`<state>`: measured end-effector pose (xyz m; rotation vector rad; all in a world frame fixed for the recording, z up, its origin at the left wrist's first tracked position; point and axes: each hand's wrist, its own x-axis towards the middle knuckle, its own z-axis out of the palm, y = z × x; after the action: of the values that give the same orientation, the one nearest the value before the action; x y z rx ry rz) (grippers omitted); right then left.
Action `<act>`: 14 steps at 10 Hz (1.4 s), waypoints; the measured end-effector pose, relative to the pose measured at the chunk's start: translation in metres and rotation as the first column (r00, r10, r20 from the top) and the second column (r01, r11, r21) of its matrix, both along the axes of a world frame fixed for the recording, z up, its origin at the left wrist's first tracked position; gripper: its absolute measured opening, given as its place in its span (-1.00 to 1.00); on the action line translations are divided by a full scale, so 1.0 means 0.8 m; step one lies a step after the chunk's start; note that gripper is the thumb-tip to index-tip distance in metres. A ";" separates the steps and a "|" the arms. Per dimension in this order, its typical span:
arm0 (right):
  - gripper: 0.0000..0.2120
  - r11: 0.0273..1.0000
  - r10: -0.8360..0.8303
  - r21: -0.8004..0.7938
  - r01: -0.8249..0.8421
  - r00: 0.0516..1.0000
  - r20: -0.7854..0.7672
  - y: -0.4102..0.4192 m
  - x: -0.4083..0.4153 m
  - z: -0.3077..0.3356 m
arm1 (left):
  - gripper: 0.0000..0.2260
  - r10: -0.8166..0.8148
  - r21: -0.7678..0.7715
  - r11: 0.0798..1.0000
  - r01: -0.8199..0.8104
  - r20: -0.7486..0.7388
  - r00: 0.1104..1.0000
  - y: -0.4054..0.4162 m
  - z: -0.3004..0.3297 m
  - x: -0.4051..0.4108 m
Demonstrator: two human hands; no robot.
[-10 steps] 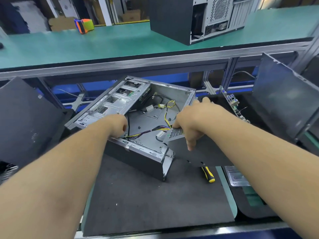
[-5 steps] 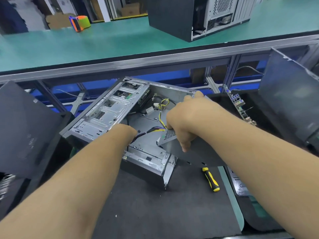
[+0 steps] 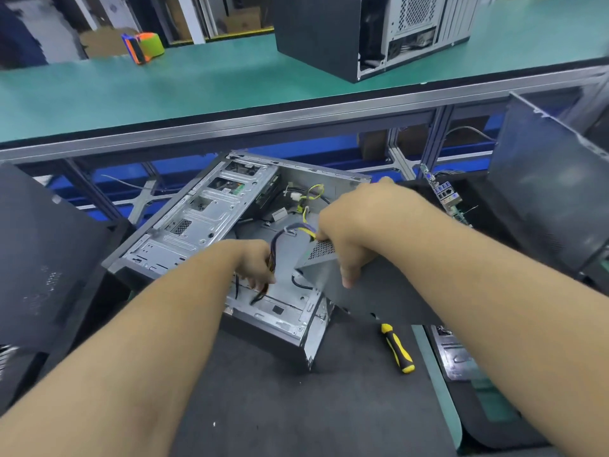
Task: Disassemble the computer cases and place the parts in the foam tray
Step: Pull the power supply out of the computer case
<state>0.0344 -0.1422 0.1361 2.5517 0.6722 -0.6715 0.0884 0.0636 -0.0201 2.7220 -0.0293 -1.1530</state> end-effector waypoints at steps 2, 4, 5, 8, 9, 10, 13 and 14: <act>-0.18 0.983 -0.133 0.134 0.126 0.990 0.047 -0.045 0.037 -0.015 | -0.86 0.487 -0.642 0.656 -0.396 -0.041 0.873 -0.031 0.021 0.017; -0.20 0.828 -0.481 0.410 0.384 0.861 0.165 -0.086 0.060 -0.032 | -0.86 0.703 -0.880 0.151 -0.450 -0.225 0.675 -0.100 0.075 0.040; -0.30 0.691 -0.656 0.533 0.489 0.734 0.177 -0.100 0.062 -0.049 | -0.95 0.698 -0.840 0.175 -0.514 -0.262 0.666 -0.165 0.099 0.045; -0.10 0.601 -0.756 0.729 0.329 0.531 0.384 -0.140 0.076 -0.127 | -0.37 0.708 -0.790 0.269 -0.551 -0.226 0.669 -0.304 0.105 0.073; 0.01 0.607 -0.735 0.747 0.270 0.548 0.400 -0.156 0.093 -0.137 | -0.42 0.737 -0.802 0.253 -0.541 -0.203 0.645 -0.322 0.097 0.094; 0.00 0.609 -0.709 0.766 0.207 0.576 0.408 -0.167 0.107 -0.149 | -0.22 0.820 -0.794 0.219 -0.567 -0.165 0.549 -0.339 0.080 0.107; -0.10 0.642 -0.694 0.729 0.236 0.583 0.422 -0.199 0.125 -0.173 | -0.16 0.795 -0.789 0.143 -0.598 -0.268 0.544 -0.373 0.049 0.122; -0.13 0.640 -0.685 0.738 0.215 0.594 0.421 -0.197 0.121 -0.170 | -0.44 0.815 -0.807 0.216 -0.550 -0.161 0.556 -0.370 0.041 0.133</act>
<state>0.1315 -0.2994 0.0005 3.3102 -0.1465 0.5129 0.1946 -0.2327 0.0128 1.6475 0.4941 -0.2575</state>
